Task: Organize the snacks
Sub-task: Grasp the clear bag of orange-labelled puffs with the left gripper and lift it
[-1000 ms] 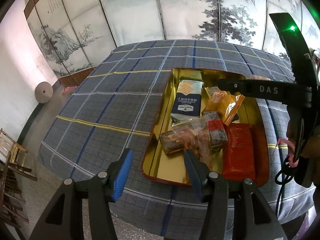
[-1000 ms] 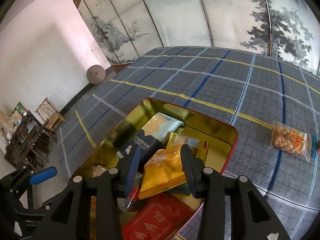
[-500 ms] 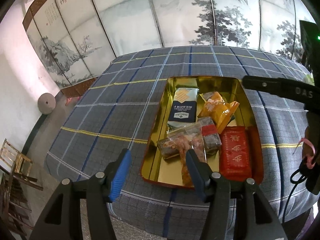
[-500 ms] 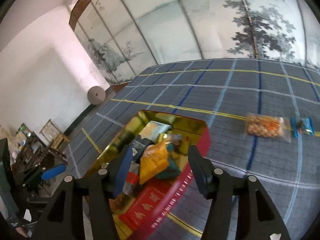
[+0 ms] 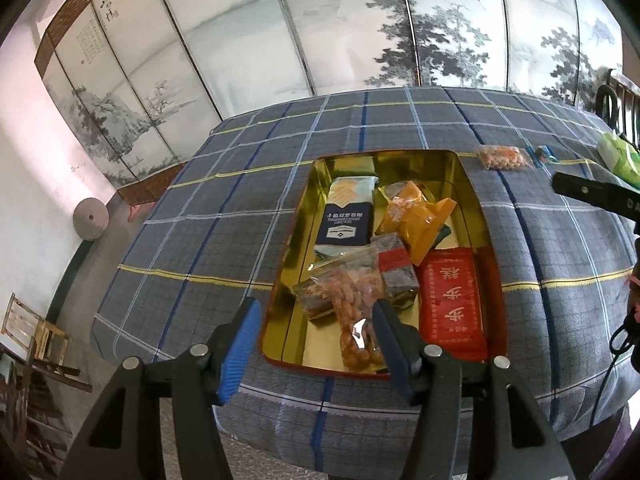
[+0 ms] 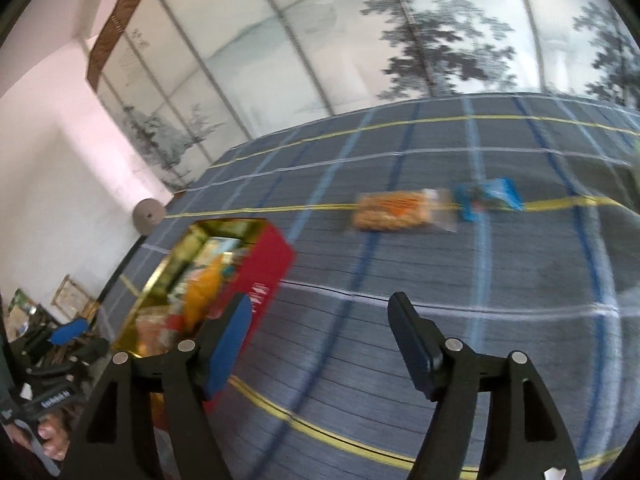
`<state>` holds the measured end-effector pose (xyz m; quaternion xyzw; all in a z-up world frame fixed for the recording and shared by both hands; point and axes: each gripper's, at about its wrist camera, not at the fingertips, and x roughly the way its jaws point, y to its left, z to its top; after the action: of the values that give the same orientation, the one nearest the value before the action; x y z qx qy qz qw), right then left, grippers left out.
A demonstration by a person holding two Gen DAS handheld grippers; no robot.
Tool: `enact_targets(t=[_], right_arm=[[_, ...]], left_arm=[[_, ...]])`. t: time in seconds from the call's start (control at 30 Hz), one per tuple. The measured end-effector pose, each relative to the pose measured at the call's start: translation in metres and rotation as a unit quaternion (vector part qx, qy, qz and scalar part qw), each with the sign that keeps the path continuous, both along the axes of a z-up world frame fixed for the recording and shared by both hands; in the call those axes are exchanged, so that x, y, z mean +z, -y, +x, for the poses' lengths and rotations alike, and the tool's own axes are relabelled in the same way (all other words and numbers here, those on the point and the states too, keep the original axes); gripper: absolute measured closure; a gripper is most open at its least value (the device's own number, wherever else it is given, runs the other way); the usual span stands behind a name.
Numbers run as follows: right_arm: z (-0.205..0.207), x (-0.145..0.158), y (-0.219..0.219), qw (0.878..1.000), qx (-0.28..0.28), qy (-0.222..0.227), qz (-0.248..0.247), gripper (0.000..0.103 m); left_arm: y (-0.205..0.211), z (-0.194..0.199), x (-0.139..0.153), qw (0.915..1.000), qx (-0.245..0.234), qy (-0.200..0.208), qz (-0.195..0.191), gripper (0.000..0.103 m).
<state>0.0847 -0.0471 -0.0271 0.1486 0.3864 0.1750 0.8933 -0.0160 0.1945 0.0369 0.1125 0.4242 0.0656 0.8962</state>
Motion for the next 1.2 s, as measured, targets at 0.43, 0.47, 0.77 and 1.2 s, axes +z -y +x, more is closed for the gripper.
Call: enact_targets(t=[0.43,0.47,0.77,1.2], right_arm=[[-0.031,-0.023,0.116,0.992,-0.110,-0.010,-0.065,0.029],[-0.032,-0.025,0.121,0.992,-0.113,-0.010,-0.063,0.029],[-0.044,-0.031,0.152,0.992,-0.122,-0.004,0.007,0.021],[-0.047,-0.033,0.169,0.990,-0.114,-0.001,0.084,0.014]], left_arm=[[0.050,0.032,0.004,0.9835,-0.121,-0.085,-0.103,0.044],[0.057,0.038,0.006,0.9797,-0.132,-0.092,-0.119,0.044],[0.156,0.112,0.017,0.9403,-0.320,-0.090,-0.073,0.043],[0.237,0.231,-0.050,0.8498,-0.493,-0.175,0.065,0.043]])
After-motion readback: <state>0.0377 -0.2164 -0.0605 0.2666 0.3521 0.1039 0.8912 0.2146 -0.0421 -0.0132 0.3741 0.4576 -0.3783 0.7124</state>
